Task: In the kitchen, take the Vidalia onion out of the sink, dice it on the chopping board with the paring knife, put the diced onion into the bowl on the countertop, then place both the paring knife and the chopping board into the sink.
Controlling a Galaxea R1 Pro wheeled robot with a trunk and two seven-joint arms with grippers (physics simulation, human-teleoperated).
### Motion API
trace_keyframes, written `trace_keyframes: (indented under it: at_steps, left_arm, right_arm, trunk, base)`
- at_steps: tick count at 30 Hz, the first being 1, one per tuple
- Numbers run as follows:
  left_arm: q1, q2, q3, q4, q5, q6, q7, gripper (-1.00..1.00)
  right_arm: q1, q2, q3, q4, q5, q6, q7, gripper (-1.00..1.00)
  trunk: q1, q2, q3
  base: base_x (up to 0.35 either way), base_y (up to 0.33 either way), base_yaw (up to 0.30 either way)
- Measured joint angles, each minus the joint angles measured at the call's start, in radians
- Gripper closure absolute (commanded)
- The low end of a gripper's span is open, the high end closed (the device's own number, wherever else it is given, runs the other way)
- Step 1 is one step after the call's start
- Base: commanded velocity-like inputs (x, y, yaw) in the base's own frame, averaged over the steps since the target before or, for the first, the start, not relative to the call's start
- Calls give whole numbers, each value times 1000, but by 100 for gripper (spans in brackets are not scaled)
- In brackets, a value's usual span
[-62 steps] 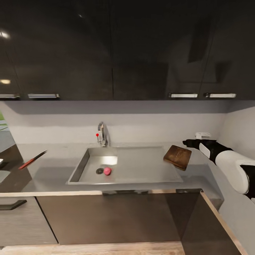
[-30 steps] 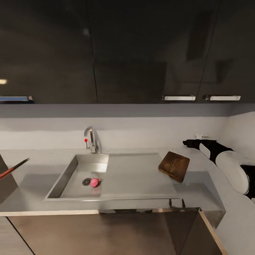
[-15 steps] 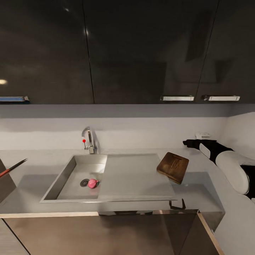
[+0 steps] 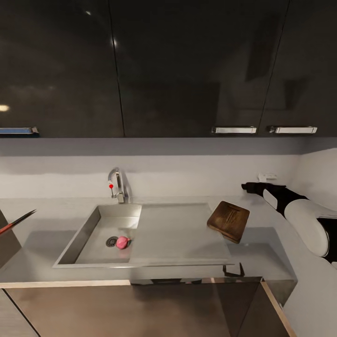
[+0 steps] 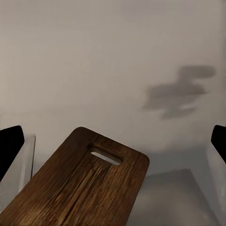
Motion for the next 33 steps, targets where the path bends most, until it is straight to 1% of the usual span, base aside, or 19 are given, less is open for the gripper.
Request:
trace_keyframes:
  at_steps: [1, 4, 7, 16, 20, 22, 25, 28, 33]
  left_arm:
    - [0, 0, 0, 0, 0, -37, 0, -100]
    - [0, 0, 0, 1, 1, -86, 1, -100]
    - [0, -1, 3, 0, 2, -101, 1, -100]
    - [1, -8, 2, -4, 1, -114, 0, -100]
    - [0, -14, -2, -23, 0, -139, -1, -100]
    - [0, -17, -2, -30, 0, -168, -1, -100]
    - [1, -24, -2, -32, 1, -248, -1, -100]
    - [1, -26, -2, -26, 2, -313, -1, -100]
    - [2, -25, -2, -11, 2, -375, -1, -100]
  right_arm:
    - [0, 1, 0, 0, 0, -2, 0, -100]
    - [0, 5, 1, 1, -1, -4, 0, -100]
    - [0, 5, 0, 0, -1, -4, 1, -100]
    - [0, 5, 0, 0, -1, -5, -1, -100]
    - [0, 5, 0, 0, -1, -5, 0, -100]
    - [0, 5, 0, 0, -1, -6, 0, -100]
    - [0, 6, 1, 0, -1, -6, 1, -100]
    - [0, 7, 1, 0, -2, -6, 1, -100]
    - [0, 8, 1, 1, -2, -6, 1, -100]
  trunk:
    - [0, 0, 0]
    - [0, 0, 0]
    - [0, 0, 0]
    - [0, 0, 0]
    - [0, 0, 0]
    - [0, 0, 0]
    - [0, 0, 0]
    - [0, 0, 0]
    - [0, 0, 0]
  base:
    - [0, 0, 0]
    - [0, 0, 0]
    - [0, 0, 0]
    - [0, 0, 0]
    - [0, 0, 0]
    - [0, 0, 0]
    - [0, 0, 0]
    - [0, 0, 0]
    - [0, 0, 0]
